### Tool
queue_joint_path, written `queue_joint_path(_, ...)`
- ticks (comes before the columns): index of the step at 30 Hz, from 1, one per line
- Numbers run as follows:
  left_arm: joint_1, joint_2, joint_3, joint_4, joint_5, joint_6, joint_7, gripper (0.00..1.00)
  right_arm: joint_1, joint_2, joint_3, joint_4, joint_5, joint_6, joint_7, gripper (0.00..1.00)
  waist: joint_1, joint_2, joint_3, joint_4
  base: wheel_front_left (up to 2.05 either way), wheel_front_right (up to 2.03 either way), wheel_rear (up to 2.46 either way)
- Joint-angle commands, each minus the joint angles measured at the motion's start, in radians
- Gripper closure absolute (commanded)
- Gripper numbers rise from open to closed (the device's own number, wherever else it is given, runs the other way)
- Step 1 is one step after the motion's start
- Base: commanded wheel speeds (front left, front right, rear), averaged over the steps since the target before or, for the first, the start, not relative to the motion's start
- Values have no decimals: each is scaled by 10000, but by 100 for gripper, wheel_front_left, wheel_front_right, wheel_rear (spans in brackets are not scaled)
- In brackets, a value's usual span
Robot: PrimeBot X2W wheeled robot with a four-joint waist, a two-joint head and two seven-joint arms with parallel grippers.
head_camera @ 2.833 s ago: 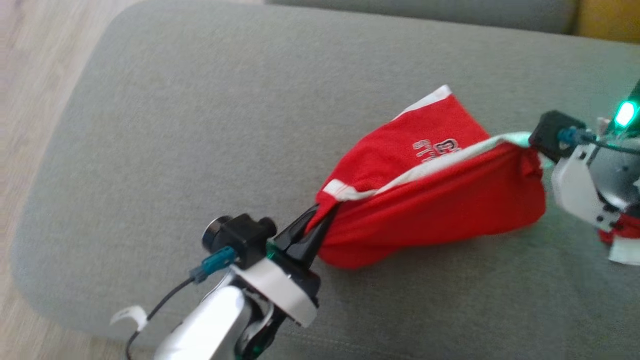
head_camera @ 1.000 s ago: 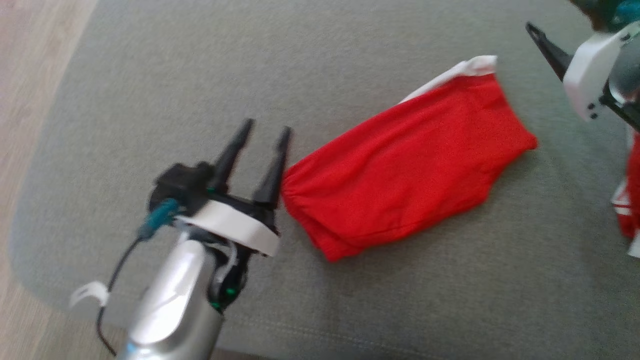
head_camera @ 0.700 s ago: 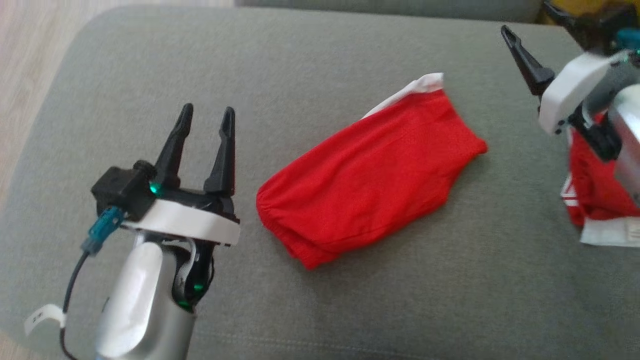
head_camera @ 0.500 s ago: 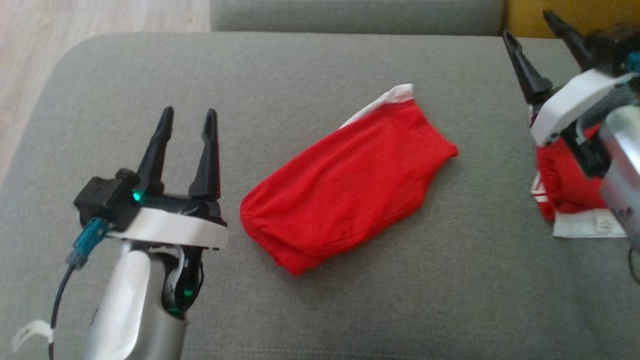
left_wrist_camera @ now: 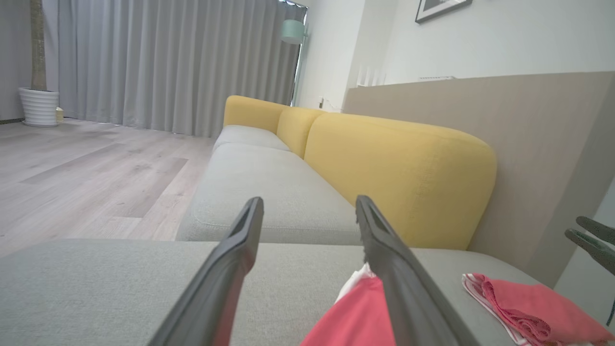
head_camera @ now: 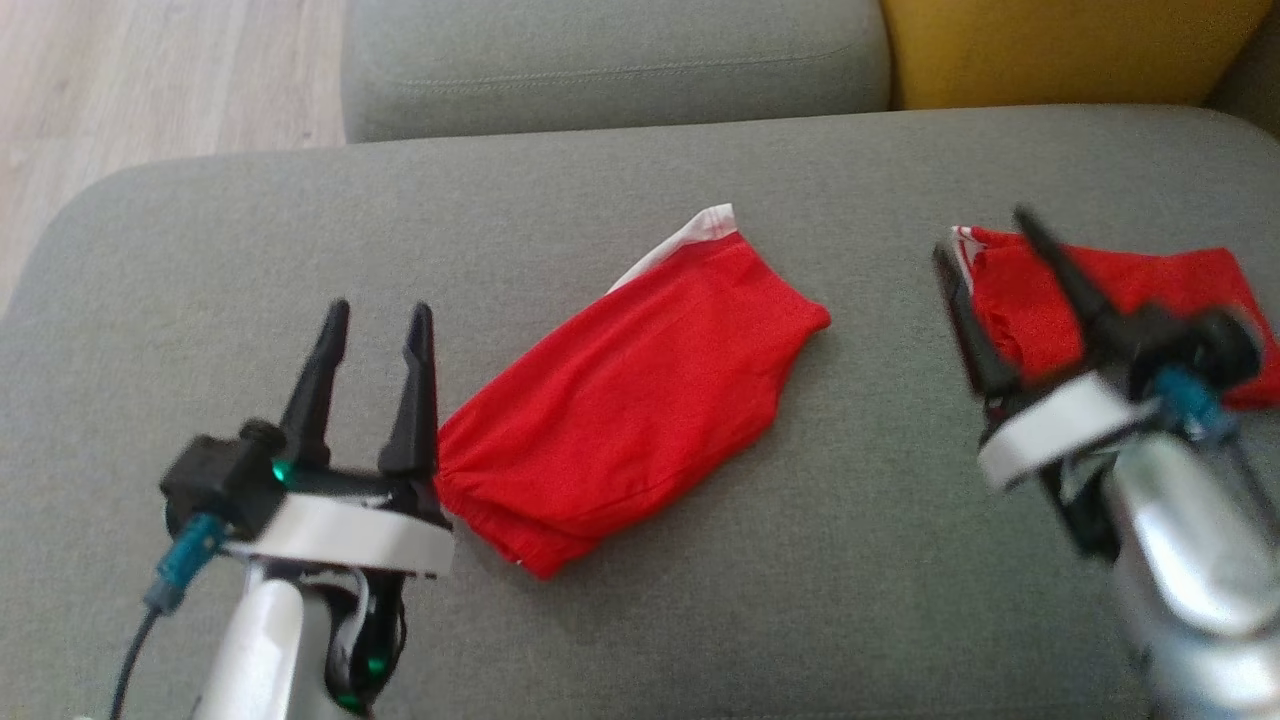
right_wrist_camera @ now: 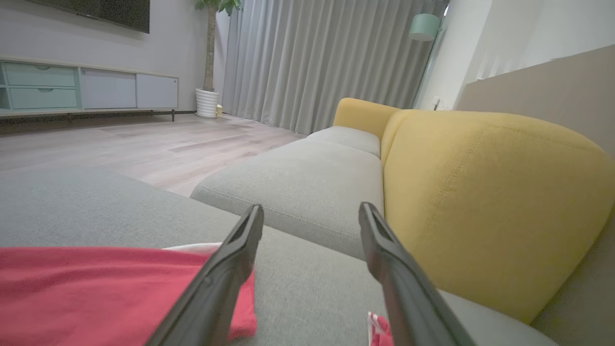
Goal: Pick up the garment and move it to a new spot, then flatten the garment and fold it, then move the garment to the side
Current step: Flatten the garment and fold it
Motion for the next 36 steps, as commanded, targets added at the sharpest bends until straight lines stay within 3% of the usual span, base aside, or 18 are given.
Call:
queue_joint_path(1, -93, 47, 244, -401, 201, -95, -51, 0, 583, 449, -466, -899, -617, -11, 30, 0, 0, 0, -99, -106, 0, 0, 0)
queue_joint_path(4, 324, 39, 206, -371, 490, -114, -51, 0, 1677, 1026, -1093, -1918, -1621, -11, 267, 0, 0, 0, -163, -194, 0, 0, 0)
queue_joint_path(10, 930, 25, 223, -422, 691, 12, -51, 0, 3082, 1803, -1809, -3081, -2531, -11, 623, 0, 0, 0, -194, -254, 0, 0, 0)
queue_joint_path(19, 980, 20, -63, -465, 597, 126, -51, 0, 3796, 2156, -2124, -3820, -2840, -11, 1155, 0, 0, 0, 4, -46, 0, 0, 0)
queue_joint_path(22, 767, 20, -150, -492, 583, 97, -51, 0, 3650, 2440, -2251, -3719, -2057, -11, 1560, 0, 0, 0, 246, 116, 0, 0, 0)
queue_joint_path(27, 520, 19, -387, -422, 520, 40, -51, 0, 2852, 2696, -2642, -3035, 396, -11, 2758, 0, 0, 0, 755, 531, 0, 0, 0)
queue_joint_path(31, 299, 19, -649, -331, 433, 3, -51, 0, 1962, 2707, -3033, -1971, 3071, -11, 3562, 0, 0, 0, 1169, 1023, 0, 0, 0)
queue_joint_path(36, 77, 19, -887, -201, 609, 9, -51, 0, 713, 2710, -3069, -110, 4887, -11, 4000, 0, 0, 0, 1585, 1555, 0, 0, 0)
